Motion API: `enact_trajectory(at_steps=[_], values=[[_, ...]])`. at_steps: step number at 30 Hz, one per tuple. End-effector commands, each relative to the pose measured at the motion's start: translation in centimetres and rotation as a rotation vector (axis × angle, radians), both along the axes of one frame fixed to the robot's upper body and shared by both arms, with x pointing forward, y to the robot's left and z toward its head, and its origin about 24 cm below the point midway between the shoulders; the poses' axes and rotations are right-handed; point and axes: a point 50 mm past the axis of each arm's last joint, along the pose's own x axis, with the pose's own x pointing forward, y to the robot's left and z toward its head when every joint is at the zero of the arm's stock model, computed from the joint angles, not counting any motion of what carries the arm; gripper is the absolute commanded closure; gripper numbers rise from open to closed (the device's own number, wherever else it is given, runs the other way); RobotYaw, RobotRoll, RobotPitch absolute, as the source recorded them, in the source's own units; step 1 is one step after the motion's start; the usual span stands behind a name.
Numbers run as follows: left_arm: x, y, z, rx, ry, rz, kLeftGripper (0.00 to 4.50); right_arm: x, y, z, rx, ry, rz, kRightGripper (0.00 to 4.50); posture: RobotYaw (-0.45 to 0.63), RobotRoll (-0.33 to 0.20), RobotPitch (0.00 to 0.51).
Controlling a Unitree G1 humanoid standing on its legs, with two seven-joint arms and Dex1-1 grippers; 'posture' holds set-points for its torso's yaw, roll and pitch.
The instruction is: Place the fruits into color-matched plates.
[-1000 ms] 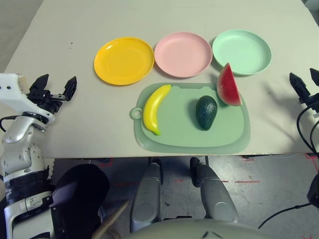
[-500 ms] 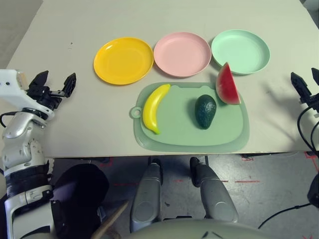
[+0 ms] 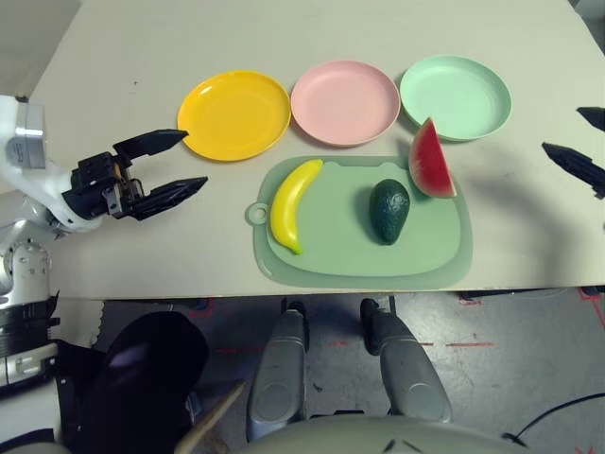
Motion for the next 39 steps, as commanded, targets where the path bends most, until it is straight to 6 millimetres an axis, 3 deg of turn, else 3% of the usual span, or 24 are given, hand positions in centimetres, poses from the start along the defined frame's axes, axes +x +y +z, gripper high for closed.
enact_trajectory(at_steps=[1,7,10,16,22,30,39], values=[[0.4,-0.9,-0.1,0.057,0.02,-0.084,0.02,1.1,2.6,2.4,-0.295,-0.006,0.118,0.0,-0.09,0.0,0.343],[1.0,-0.8,-0.9,0.101,0.036,-0.114,0.02,4.3,9.0,5.2,-0.698,-0.192,0.344,0.0,-0.11,0.0,0.345],[1.0,-0.5,-1.1,0.103,0.04,-0.114,0.02,5.4,11.4,4.7,-0.87,-0.253,0.467,0.0,-0.1,0.0,0.345],[0.6,0.0,-1.2,0.121,0.046,-0.103,0.02,6.8,13.6,2.6,-1.075,-0.245,0.628,0.0,-0.08,0.0,0.344],[0.4,0.3,-1.5,0.149,0.05,-0.09,0.02,7.3,15.0,2.2,-1.198,-0.257,0.704,0.0,-0.07,0.0,0.347],[0.6,0.4,-1.8,0.155,0.056,-0.084,0.02,7.8,17.2,1.2,-1.229,-0.276,0.794,0.0,-0.06,0.0,0.359],[0.8,0.3,-1.7,0.174,0.051,-0.083,0.02,8.3,18.4,-0.1,-1.254,-0.256,0.839,0.0,-0.07,0.0,0.368]])
